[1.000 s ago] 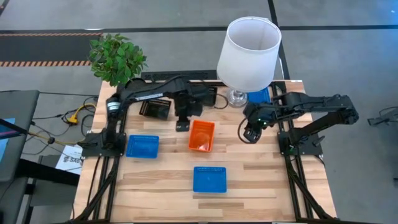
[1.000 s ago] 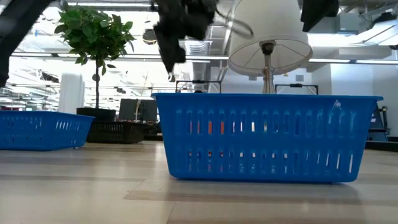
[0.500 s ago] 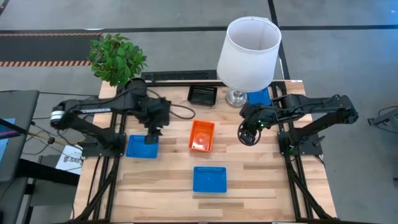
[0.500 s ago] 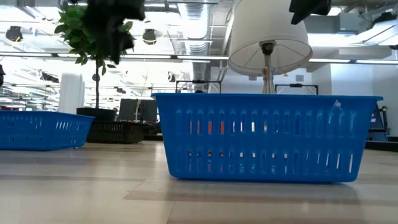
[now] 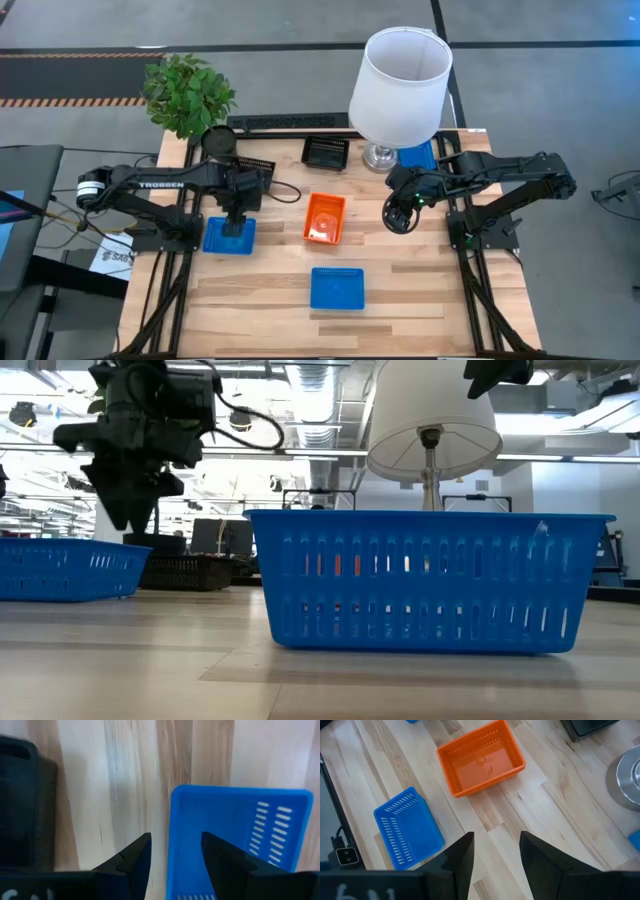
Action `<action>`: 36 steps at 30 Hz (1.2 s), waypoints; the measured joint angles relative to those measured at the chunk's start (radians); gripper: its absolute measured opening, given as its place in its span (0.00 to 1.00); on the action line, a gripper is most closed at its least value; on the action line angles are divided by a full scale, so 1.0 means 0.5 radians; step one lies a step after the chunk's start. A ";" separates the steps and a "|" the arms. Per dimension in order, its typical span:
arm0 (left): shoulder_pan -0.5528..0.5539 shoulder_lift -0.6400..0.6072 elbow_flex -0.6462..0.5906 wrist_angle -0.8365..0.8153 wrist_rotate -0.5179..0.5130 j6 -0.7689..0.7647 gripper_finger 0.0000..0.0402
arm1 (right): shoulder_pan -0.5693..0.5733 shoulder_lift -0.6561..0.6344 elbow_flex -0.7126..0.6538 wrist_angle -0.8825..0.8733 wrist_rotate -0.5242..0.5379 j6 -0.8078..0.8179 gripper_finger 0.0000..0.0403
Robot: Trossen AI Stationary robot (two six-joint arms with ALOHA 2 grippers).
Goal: Stack baskets by color
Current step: Stack the middle left blue bin on the bottom blue bin
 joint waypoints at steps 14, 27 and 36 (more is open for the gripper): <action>-0.001 0.053 -0.196 0.138 0.046 -0.073 0.40 | 0.000 0.001 0.001 0.000 0.001 -0.041 0.44; -0.001 0.317 -0.196 0.133 0.066 -0.065 0.23 | -0.003 0.001 0.001 -0.002 0.012 -0.055 0.44; -0.001 0.205 -0.031 0.063 0.072 -0.135 0.00 | -0.003 0.001 0.001 -0.001 0.013 -0.056 0.44</action>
